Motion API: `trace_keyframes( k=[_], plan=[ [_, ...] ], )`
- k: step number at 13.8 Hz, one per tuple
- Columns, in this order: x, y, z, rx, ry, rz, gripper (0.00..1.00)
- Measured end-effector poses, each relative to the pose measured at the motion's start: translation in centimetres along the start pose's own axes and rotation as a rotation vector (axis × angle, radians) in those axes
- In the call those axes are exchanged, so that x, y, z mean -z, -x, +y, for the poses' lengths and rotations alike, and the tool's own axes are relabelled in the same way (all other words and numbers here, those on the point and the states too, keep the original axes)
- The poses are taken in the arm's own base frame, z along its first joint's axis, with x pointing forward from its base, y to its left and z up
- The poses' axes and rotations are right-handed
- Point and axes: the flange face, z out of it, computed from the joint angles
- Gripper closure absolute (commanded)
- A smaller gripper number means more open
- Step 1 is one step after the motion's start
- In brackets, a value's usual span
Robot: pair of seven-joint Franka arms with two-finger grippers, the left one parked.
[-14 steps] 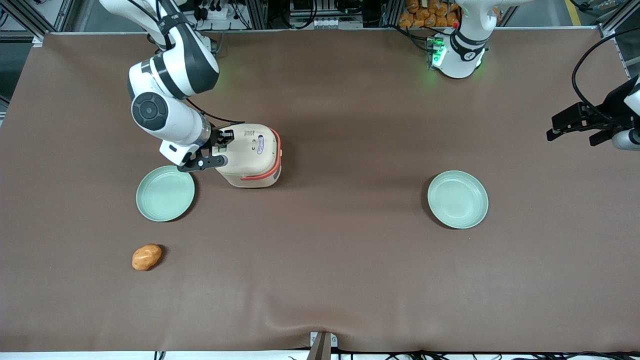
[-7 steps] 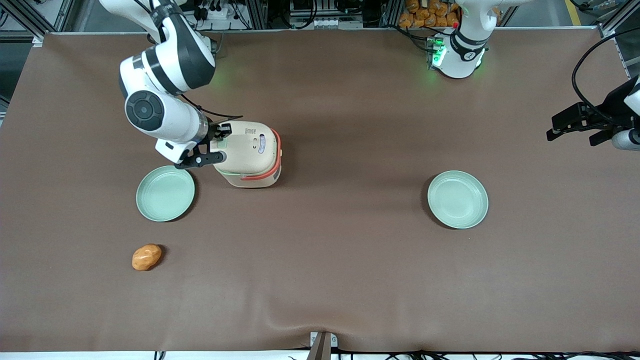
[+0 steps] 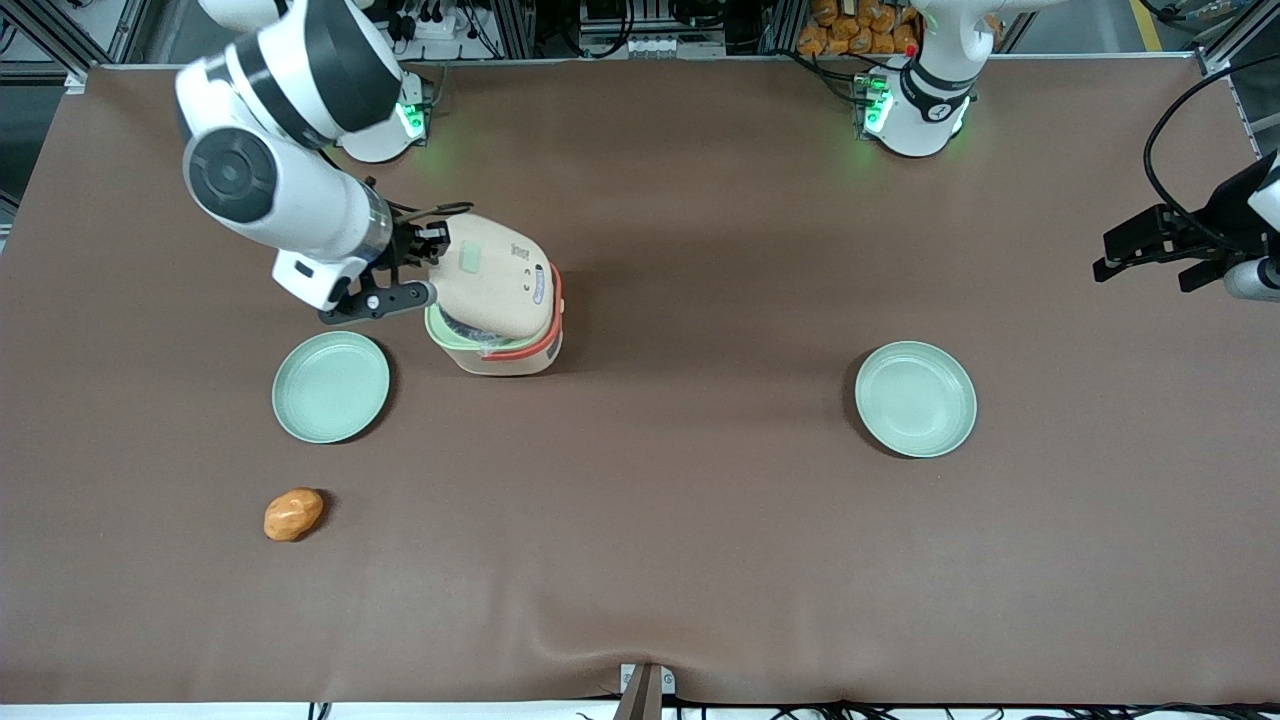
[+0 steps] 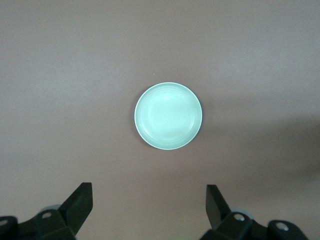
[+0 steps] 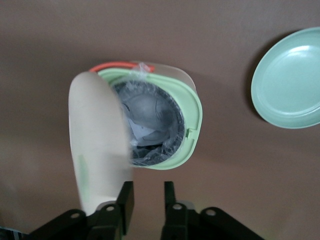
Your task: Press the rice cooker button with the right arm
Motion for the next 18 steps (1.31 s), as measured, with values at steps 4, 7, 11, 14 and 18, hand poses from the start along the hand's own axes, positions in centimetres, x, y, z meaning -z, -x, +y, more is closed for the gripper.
trace_keyframes(
  k=[4, 7, 11, 14, 18],
  plan=[
    [5.5, -0.4, 1.4, -0.012, 0.024, 0.12, 0.0],
    [10.0, -0.1, 2.8, -0.029, 0.057, 0.214, 0.0],
    [12.8, 0.9, 8.3, -0.124, 0.053, 0.18, 0.0],
    [13.5, 1.3, 13.9, -0.176, 0.048, 0.158, 0.0],
    [14.3, 3.0, 19.9, -0.221, 0.039, 0.113, 0.0]
  ],
)
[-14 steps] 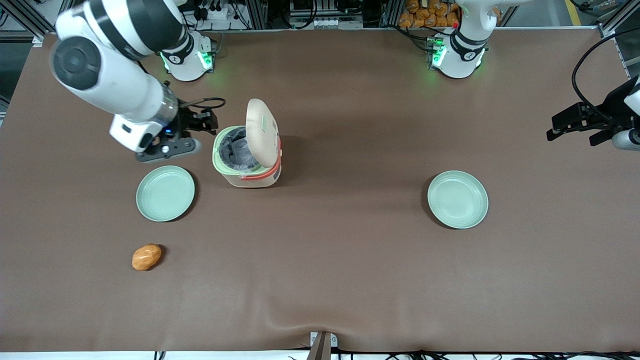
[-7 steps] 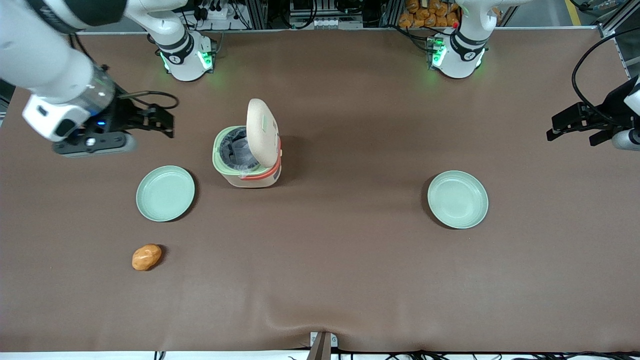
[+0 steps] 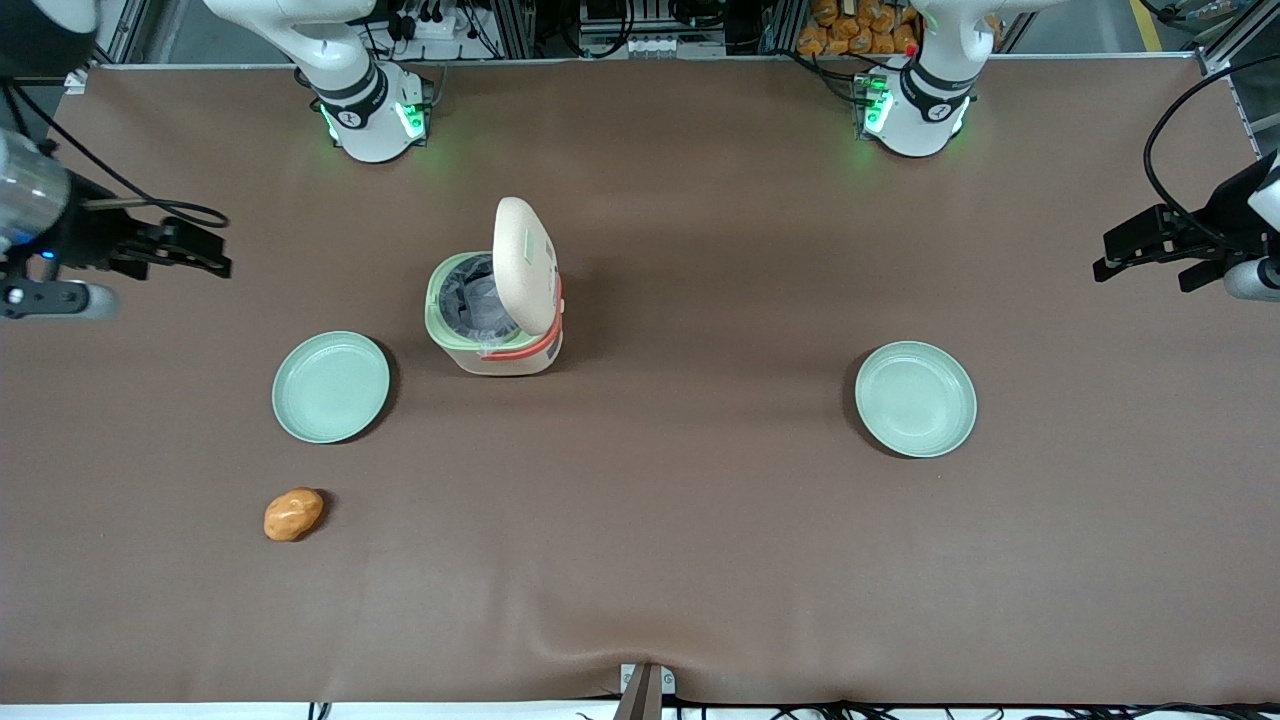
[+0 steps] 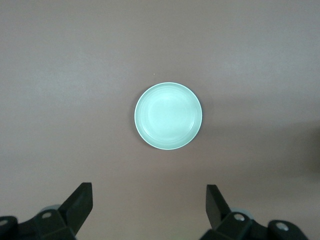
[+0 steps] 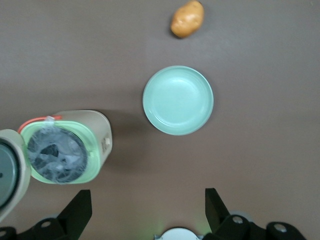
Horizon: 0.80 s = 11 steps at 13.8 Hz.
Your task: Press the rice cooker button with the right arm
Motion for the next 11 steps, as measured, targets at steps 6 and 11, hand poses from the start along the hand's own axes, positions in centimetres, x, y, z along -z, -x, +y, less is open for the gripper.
trace_keyframes(
  k=[6, 11],
  plan=[
    [1.0, 0.3, 3.2, 0.014, 0.079, 0.013, 0.0],
    [1.4, 0.5, 3.6, 0.008, 0.08, 0.017, 0.0]
  ],
)
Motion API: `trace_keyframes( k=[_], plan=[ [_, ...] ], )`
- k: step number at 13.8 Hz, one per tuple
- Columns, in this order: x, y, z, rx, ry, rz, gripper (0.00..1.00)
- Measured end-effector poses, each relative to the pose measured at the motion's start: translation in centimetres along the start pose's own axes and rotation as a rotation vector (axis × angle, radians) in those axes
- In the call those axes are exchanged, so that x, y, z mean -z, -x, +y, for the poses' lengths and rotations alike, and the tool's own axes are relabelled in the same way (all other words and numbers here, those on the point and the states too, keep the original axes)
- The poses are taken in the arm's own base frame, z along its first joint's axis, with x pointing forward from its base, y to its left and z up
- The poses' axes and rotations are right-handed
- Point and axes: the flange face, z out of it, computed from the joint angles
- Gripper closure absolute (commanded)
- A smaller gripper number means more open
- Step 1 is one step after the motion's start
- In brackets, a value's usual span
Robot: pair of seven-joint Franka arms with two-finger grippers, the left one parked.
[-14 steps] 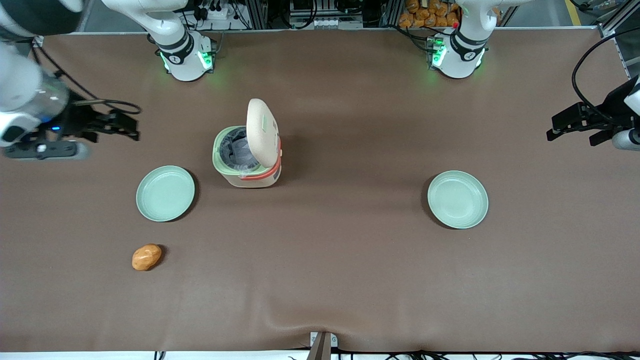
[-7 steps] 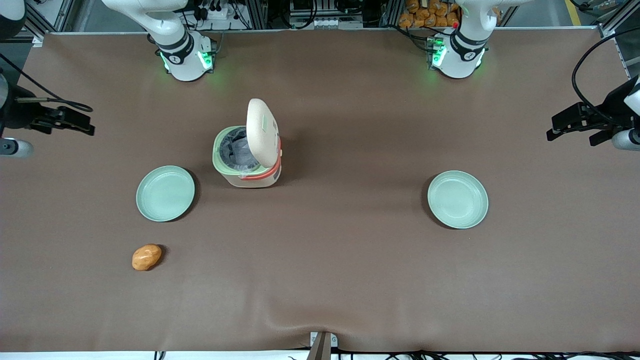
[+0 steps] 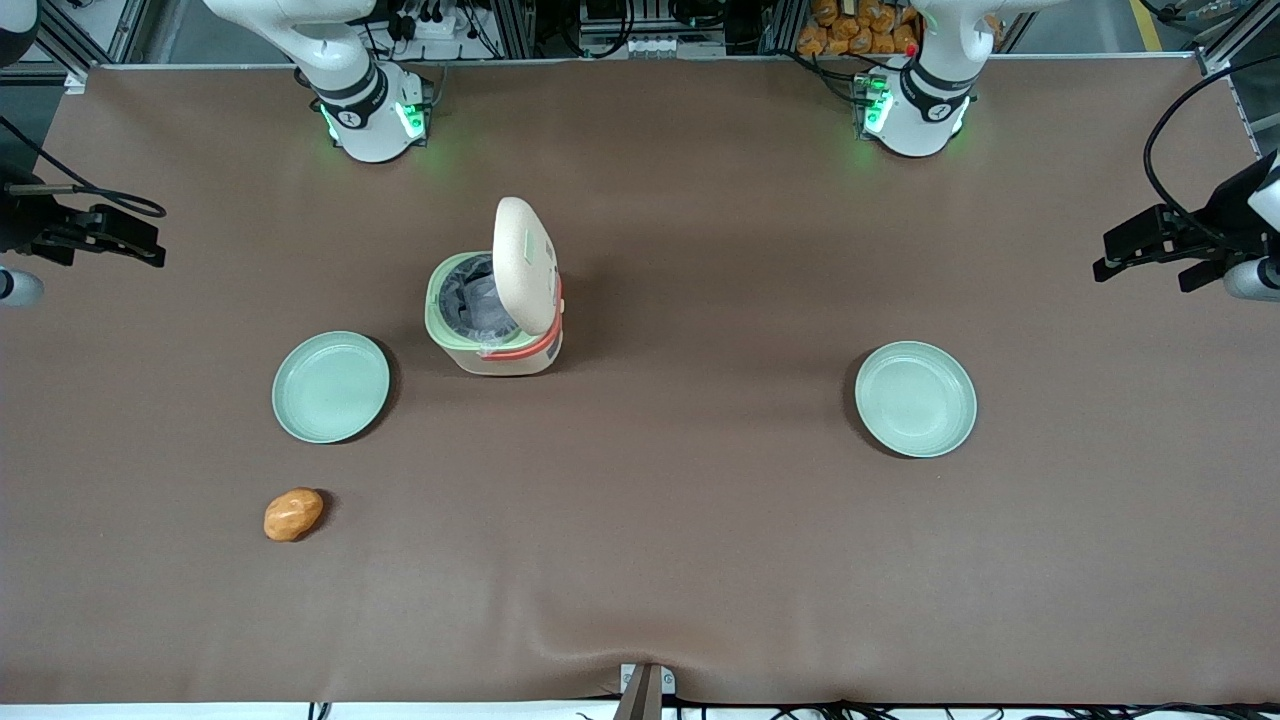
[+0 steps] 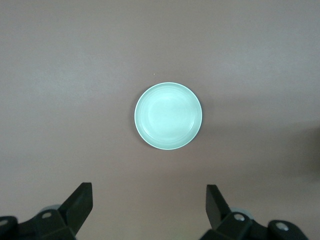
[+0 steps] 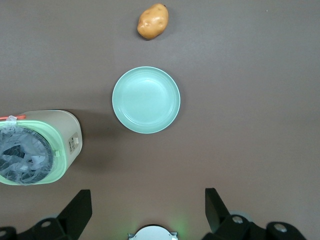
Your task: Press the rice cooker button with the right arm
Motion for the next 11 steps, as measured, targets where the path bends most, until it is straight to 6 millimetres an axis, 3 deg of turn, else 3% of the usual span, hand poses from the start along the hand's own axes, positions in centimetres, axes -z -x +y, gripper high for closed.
trace_keyframes(
  k=[6, 11],
  plan=[
    [-0.3, 0.3, 2.4, -0.044, -0.048, -0.022, 0.0],
    [-0.3, 0.3, 3.0, -0.055, -0.091, -0.022, 0.0]
  ],
)
